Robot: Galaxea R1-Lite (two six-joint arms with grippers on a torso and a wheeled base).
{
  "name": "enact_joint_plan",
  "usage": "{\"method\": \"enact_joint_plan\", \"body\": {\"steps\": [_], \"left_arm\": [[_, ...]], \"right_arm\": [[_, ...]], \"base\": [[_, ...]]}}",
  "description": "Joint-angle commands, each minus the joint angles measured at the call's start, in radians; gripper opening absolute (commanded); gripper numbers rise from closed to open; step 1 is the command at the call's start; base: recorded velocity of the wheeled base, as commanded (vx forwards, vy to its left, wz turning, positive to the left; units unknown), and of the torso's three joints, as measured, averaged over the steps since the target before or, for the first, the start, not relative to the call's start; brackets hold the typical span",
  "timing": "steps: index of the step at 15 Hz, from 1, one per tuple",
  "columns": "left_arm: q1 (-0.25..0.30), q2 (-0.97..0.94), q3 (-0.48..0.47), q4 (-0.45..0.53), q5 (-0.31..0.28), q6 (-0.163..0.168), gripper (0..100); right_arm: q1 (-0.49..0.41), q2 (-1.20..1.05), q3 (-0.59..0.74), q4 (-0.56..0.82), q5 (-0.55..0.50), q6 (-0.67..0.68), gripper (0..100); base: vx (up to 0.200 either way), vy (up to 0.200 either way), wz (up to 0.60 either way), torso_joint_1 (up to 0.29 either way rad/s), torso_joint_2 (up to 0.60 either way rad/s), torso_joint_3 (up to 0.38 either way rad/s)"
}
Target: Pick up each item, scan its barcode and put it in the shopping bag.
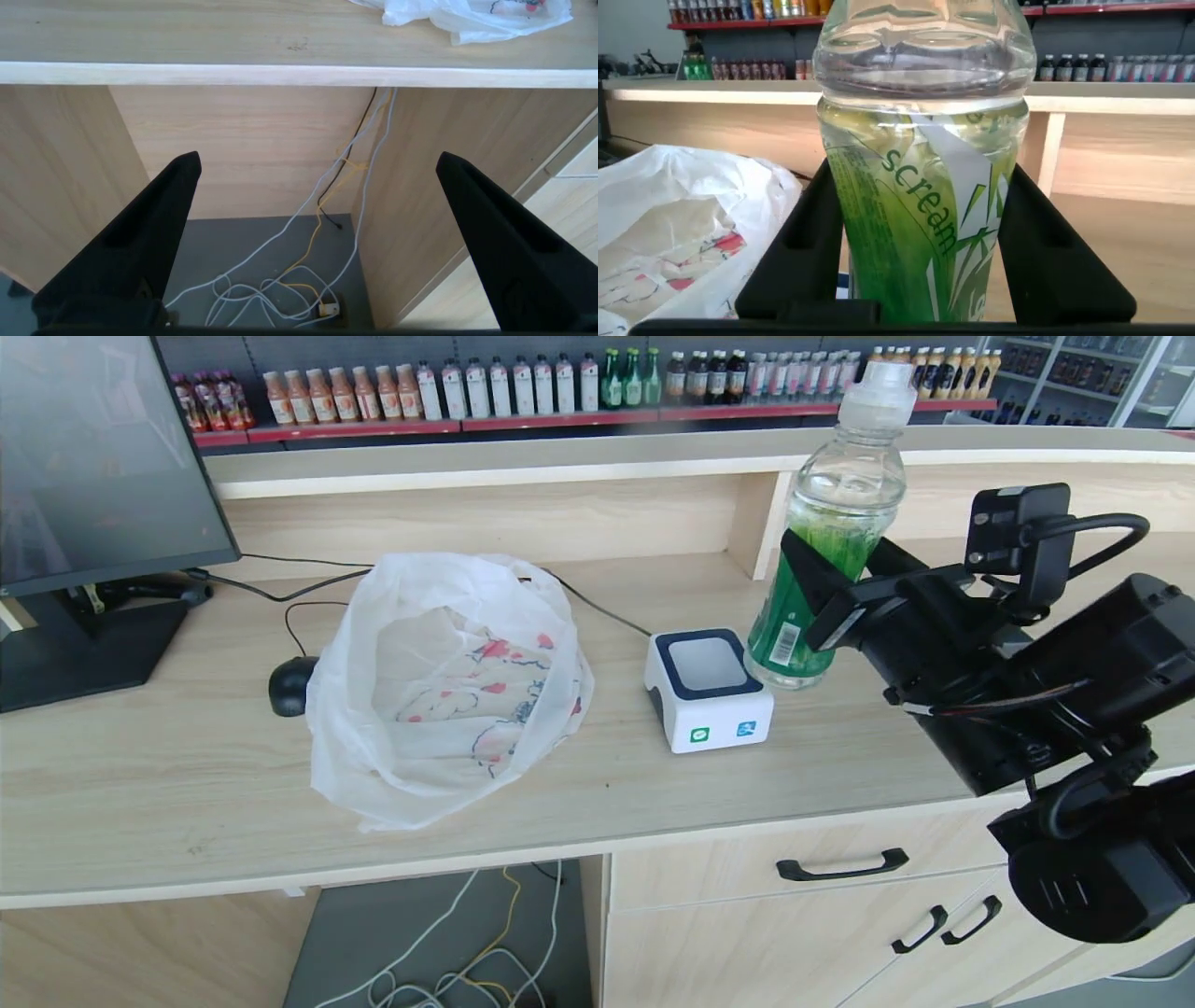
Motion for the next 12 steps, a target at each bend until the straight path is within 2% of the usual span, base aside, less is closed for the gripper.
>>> {"method": "enact_joint_plan", "body": {"steps": [1,4,8,12], "left_arm": [[0.000,0.000,0.000,0.000,0.000,0.000,100],[0.000,0.000,0.000,0.000,0.000,-0.004,100],[0.000,0.000,0.000,0.000,0.000,-0.004,100],[0.000,0.000,0.000,0.000,0.000,-0.004,100]], "right_arm": [[-0.025,-0.002,-0.014,-0.002,0.000,0.009,0],[-0.030,0.001,-0.017,-0.002,-0.001,0.032,0],[-0.066,0.001,-0.016,-0.002,-0.001,0.036,0],[-0.066,0.003,-0.002,-0.002,0.000,0.050,0]], "base": [[0.000,0.000,0.00,0.000,0.00,0.000],[0.000,0.000,0.00,0.000,0.00,0.000],[0.000,0.200,0.00,0.002,0.00,0.000],[0.000,0.200,0.00,0.000,0.01,-0.002]]}}
